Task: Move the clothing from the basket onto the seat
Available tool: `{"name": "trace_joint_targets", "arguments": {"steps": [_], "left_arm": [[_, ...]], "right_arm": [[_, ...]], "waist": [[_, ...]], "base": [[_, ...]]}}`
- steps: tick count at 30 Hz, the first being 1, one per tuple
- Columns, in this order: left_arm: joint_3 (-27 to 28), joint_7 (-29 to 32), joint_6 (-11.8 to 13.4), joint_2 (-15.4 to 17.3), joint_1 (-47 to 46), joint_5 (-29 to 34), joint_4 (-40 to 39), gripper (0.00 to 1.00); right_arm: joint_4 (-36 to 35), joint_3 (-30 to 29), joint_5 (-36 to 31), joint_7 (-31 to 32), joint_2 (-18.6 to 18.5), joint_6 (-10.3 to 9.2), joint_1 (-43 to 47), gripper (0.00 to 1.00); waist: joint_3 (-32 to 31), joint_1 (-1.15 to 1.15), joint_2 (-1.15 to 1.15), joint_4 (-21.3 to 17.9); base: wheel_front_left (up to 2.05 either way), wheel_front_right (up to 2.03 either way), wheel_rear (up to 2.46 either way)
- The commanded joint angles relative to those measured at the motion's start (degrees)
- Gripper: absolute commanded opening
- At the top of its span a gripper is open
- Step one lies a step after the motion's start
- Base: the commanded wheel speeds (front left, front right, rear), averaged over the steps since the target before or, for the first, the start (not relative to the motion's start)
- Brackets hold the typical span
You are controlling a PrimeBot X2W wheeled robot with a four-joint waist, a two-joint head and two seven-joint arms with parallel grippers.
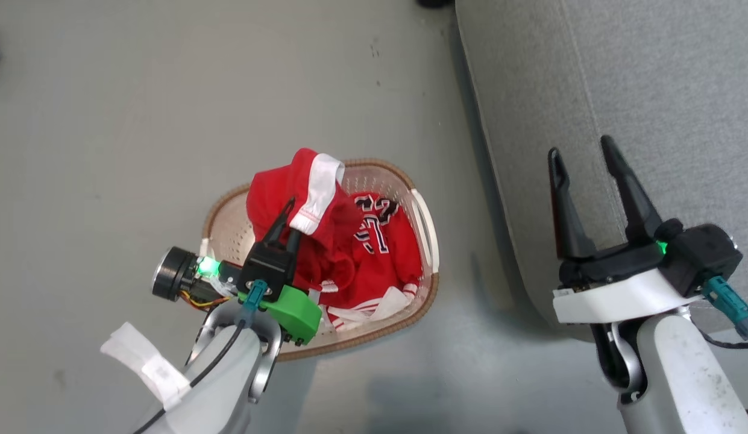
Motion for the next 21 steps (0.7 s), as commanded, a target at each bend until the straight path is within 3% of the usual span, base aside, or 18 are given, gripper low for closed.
{"name": "trace_joint_targets", "arguments": {"steps": [1, 9, 21], "left_arm": [[1.02, 0.00, 0.45, 0.43, 2.81, -0.71, -1.20, 0.00], [5.51, 0.00, 0.46, 0.70, 9.24, -1.00, -6.64, 0.00], [7.65, 0.00, -1.18, 0.07, 10.39, -1.20, -12.49, 0.00]], "right_arm": [[0.71, 0.76, 0.59, -0.19, -0.44, 0.00, 2.20, 1.00], [3.35, 3.95, 2.17, -0.19, -0.71, 0.00, 7.80, 1.00], [5.86, 7.44, 4.29, -0.19, -2.35, 0.00, 10.26, 1.00]], "waist": [[-16.78, 0.00, 0.00, 5.52], [-24.40, 0.00, 0.00, 4.76], [-25.94, 0.00, 0.00, 4.38]], "base": [[0.00, 0.00, 0.00], [0.00, 0.00, 0.00], [0.00, 0.00, 0.00]]}}
